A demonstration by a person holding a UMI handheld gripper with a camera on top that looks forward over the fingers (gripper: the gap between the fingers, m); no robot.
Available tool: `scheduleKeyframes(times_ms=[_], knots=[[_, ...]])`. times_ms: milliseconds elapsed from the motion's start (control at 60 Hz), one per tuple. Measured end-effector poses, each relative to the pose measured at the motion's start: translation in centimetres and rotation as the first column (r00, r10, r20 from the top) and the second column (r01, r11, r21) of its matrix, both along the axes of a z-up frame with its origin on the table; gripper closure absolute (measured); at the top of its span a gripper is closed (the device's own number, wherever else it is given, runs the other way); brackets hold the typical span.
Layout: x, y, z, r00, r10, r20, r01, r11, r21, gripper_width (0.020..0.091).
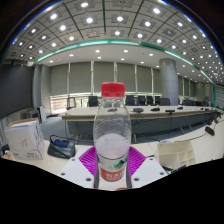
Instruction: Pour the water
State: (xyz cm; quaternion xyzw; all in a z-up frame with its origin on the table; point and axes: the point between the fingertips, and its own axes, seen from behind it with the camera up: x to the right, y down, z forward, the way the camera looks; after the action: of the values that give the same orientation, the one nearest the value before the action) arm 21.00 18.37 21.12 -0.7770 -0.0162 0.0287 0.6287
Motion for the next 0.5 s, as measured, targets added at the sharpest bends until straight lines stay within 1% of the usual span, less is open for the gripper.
scheduleKeyframes(times_ms=[17, 117, 133, 150, 350, 367, 383, 467, 500], knots=[[0.8, 0.2, -1.8, 1.0, -0.007, 0.011, 0.007, 1.0, -0.009, 0.0739], [2.1, -0.9, -5.4, 0.999, -0.029, 0.039, 0.032, 0.997, -0.077, 0.0739], [2.9, 0.6, -7.8, 0.998, -0.032, 0.046, 0.036, 0.996, -0.082, 0.0738], [2.7, -0.7, -7.7, 0.998, -0.032, 0.048, 0.036, 0.995, -0.093, 0.0738], [3.4, -1.5, -14.4, 0.999, -0.03, 0.039, 0.037, 0.985, -0.169, 0.0735], [3.6, -1.6, -13.9, 0.999, -0.029, 0.035, 0.034, 0.99, -0.14, 0.0736], [3.0, -0.9, -13.9, 0.999, -0.028, 0.037, 0.033, 0.99, -0.135, 0.0736], [3.1, -1.3, -13.8, 0.999, -0.032, 0.04, 0.037, 0.992, -0.122, 0.0733], [3.0, -1.0, -13.9, 0.999, -0.037, 0.039, 0.042, 0.992, -0.12, 0.0702]])
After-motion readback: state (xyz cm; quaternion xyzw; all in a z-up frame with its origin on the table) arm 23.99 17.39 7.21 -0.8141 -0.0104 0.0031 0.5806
